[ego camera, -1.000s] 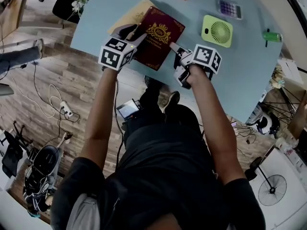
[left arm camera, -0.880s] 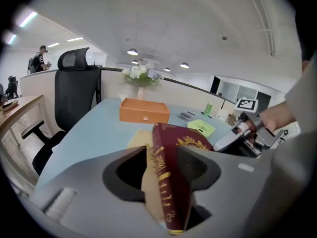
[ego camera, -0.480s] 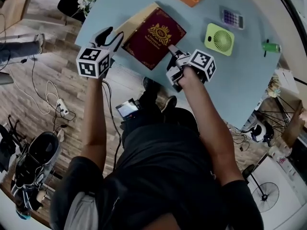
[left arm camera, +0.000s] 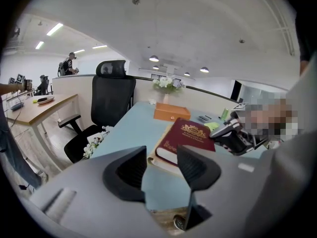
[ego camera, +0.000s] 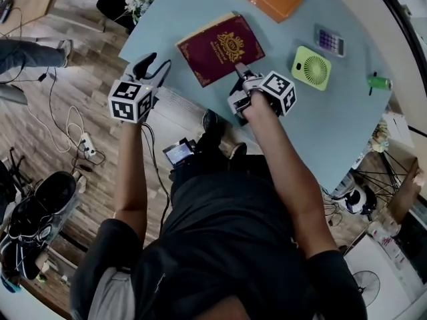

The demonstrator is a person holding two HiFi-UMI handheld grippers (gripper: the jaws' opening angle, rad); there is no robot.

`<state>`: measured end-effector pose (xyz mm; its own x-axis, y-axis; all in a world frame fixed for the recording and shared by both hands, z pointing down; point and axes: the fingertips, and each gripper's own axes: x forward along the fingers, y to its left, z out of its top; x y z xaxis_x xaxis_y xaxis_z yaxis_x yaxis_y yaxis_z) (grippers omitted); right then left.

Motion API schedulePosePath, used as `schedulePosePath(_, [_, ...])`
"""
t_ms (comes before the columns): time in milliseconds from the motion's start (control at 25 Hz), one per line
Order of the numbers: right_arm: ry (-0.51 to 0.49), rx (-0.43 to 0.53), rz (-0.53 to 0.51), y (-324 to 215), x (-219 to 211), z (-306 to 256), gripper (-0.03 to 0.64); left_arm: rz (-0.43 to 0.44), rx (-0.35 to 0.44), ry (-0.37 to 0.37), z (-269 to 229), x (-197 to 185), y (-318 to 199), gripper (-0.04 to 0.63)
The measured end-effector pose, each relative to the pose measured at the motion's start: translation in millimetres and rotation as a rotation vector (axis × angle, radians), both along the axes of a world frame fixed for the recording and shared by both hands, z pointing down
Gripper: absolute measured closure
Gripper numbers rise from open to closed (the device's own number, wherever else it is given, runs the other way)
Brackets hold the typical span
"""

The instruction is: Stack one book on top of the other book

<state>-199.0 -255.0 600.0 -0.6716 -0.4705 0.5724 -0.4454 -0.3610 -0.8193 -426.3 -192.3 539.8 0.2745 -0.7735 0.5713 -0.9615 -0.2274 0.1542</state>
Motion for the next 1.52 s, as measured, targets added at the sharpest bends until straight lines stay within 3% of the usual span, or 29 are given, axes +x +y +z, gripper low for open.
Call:
schedulePosePath(680, [-0.017, 0.083, -0.102, -11.5, -8.4, -5.1, 0.569, -0.038, 0.044, -0.040, -44.2, 0.7, 53.4, 0.353])
schedulePosePath(960, [-0.028, 0.133, -0.107, -6.7, 17.6, -22.6, 0.568, -0.030, 0.103, -0.076, -86.5, 22.0, 66.0, 0.353])
schedulePosePath(1200, [-0.083, 0.270, -0.135, -2.9, 42.5, -75.0, 0.568, -0.008, 0.168, -0.081, -125.7, 57.3, 75.0, 0.353])
schedulePosePath(1520, [-0.171, 0.512, -0.143, 13.1, 100.8, -178.4, 0.568, 0.076, 0.232, -0.056, -174.0, 139.0, 88.0, 0.353])
